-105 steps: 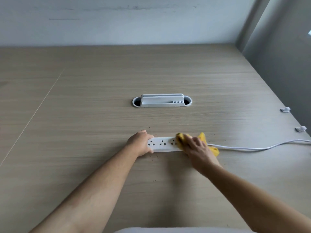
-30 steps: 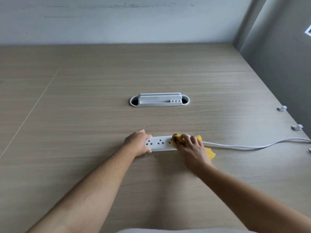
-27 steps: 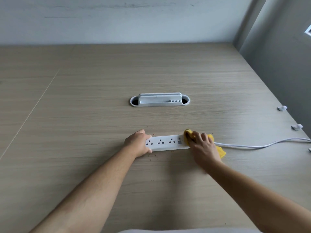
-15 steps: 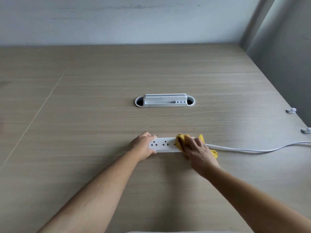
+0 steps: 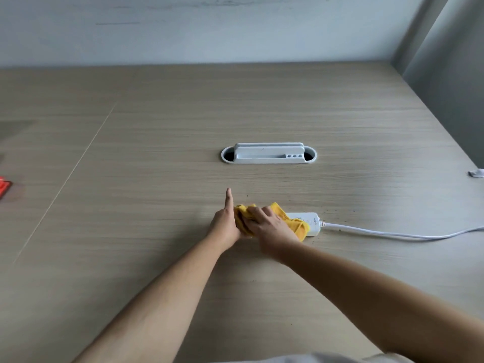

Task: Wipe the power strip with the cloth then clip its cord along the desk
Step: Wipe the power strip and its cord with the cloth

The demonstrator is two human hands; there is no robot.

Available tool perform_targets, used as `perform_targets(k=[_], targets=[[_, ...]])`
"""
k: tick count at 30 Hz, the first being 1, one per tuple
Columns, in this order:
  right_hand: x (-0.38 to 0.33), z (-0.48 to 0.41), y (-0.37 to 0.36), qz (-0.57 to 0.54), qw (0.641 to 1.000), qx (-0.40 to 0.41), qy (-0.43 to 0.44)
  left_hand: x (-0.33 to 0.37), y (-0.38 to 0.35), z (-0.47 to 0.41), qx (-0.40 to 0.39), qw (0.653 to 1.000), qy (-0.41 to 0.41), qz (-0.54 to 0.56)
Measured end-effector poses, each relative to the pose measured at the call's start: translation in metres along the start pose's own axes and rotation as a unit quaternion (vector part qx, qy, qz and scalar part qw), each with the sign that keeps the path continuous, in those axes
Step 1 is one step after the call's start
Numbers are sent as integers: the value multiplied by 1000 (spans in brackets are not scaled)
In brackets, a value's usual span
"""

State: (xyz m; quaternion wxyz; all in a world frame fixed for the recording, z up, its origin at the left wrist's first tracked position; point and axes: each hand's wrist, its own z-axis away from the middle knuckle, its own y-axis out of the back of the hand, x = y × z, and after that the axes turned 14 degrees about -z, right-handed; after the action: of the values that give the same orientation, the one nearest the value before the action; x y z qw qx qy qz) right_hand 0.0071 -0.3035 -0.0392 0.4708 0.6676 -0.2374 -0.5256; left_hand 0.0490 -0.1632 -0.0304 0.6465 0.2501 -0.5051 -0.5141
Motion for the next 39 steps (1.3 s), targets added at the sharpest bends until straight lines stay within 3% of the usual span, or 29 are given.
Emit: perform_targets(k=[3,6,9,13,14,16,18,20,23,27,30,33,34,37,39], targets=[[9,7,-5,-12,998,-5,64,-3,-2,-2,3,1000,-20,-5],[39,35,10,-29,998,20,47,-4,-1,-3,-2,999,-50,1],[71,69,29,-15,995,99,-27,-1,-1,-6,6,997,-66,-39],[92,72,47,7,973,132,-191,3,-1,-8,2,995,-66,-70],[86,66,48,10,972,139,-190,4,0,-7,2,995,-66,-81],[64,53,37,10,984,139,-109,7,1,-6,5,993,-65,-99],[37,44,17,34,994,97,-21,10,2,-5,6,990,-68,-123],[28,43,8,66,996,60,8,12,3,-4,6,988,-68,-138],[57,54,24,82,991,74,-82,13,3,-4,6,986,-67,-152],[101,84,42,106,954,136,-245,14,3,-4,1,983,-70,-167],[83,86,30,96,968,157,-173,16,5,-8,-7,983,-70,-172],[67,88,18,126,984,113,-62,17,6,-10,-13,981,-72,-181],[70,92,19,130,983,102,-76,18,5,-10,-14,980,-73,-183],[94,102,38,92,951,131,-266,17,4,-11,-10,979,-74,-191],[98,103,48,69,940,163,-293,17,3,-11,-8,978,-76,-196]])
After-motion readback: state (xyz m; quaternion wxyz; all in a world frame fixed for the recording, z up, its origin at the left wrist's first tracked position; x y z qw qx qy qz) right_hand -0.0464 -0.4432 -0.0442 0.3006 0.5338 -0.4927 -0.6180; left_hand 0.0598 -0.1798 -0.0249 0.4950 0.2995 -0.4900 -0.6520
